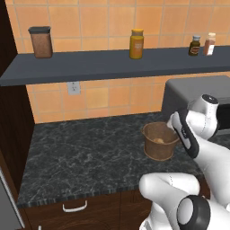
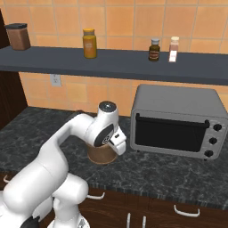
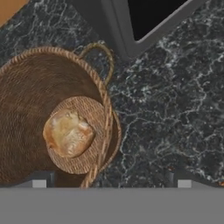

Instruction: Open the cabinet, pick up the bread from the cabinet and place it in the basket. Then move the basket to the dining counter.

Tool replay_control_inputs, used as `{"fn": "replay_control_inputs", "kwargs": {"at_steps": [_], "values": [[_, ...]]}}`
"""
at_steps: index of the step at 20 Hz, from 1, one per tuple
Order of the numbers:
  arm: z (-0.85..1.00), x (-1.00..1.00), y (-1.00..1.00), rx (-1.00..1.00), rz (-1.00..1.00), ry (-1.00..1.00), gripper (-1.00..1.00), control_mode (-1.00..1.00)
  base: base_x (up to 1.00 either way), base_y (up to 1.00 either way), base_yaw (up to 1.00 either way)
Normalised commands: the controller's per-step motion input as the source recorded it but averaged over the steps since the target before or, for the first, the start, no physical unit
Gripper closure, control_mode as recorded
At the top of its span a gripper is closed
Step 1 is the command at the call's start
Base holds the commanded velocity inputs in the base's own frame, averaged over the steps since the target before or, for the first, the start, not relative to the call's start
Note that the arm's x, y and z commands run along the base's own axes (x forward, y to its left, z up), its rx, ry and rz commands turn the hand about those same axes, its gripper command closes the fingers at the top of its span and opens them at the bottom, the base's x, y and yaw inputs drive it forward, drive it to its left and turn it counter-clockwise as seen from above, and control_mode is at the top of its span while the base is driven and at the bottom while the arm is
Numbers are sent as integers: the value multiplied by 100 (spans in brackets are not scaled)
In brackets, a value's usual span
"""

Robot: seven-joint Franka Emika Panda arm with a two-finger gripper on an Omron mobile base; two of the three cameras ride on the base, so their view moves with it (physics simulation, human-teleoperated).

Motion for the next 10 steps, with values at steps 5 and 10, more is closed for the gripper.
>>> {"fn": "replay_control_inputs", "kwargs": {"at_steps": [5, 10], "values": [[-37, 27, 0, 0, 0, 1, -100, -100, 0, 0, 0], [-33, 19, 0, 2, 0, 1, -100, -100, 0, 0, 0]]}}
